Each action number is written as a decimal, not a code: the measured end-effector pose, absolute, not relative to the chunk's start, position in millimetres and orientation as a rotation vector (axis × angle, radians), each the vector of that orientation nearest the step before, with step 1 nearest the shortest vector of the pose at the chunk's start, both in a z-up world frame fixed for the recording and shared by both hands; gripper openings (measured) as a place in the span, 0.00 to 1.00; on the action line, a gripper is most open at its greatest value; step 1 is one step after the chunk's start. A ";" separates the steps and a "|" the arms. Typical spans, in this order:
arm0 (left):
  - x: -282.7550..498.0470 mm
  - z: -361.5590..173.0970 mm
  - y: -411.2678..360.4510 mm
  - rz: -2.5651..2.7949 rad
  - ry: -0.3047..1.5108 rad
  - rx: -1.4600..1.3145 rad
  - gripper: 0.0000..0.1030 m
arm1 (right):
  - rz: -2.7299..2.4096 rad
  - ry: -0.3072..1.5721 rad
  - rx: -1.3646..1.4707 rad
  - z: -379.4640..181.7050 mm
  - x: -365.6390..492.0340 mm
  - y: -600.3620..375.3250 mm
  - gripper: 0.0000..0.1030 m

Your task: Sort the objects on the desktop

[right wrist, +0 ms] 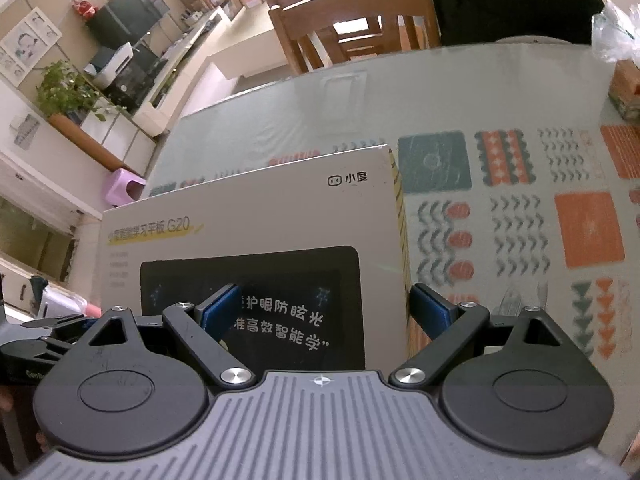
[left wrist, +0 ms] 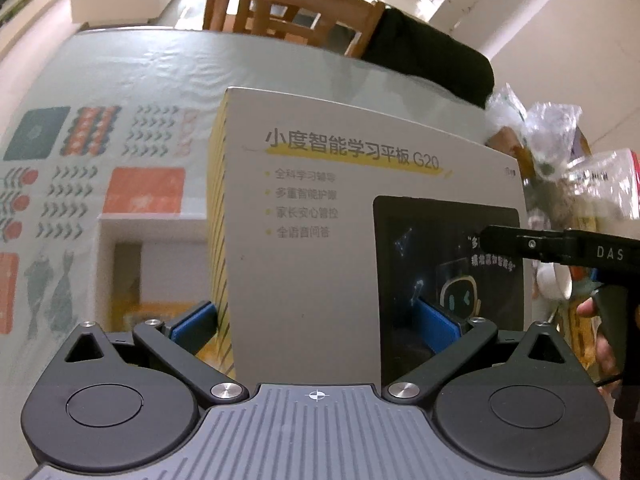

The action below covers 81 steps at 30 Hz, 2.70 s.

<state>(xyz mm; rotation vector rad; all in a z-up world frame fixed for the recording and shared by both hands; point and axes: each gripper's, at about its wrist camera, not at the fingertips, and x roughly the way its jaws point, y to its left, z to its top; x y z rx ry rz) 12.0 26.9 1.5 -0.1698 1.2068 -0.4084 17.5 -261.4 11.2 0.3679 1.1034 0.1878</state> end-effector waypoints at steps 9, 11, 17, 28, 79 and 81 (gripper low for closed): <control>-44.7 -15.3 72.6 -0.431 1.242 -0.154 1.00 | 0.151 1.129 0.361 -5.8 -50.1 -209.6 1.00; -55.0 -20.8 79.8 -0.431 1.252 -0.153 1.00 | 0.151 1.140 0.358 -9.9 -59.8 -200.9 1.00; -87.1 -38.7 105.3 -0.441 1.298 -0.158 1.00 | 0.149 1.172 0.349 -22.3 -88.8 -174.9 1.00; -130.4 -57.7 147.0 -0.400 1.342 -0.145 1.00 | 0.147 1.232 0.334 -45.0 -142.0 -127.2 1.00; -106.7 -37.0 133.1 -0.305 1.295 -0.132 1.00 | 0.211 1.196 0.238 -27.2 -113.4 -116.9 1.00; -92.1 -33.9 127.7 -0.304 1.283 -0.119 1.00 | 0.207 1.190 0.248 -25.6 -100.8 -120.4 1.00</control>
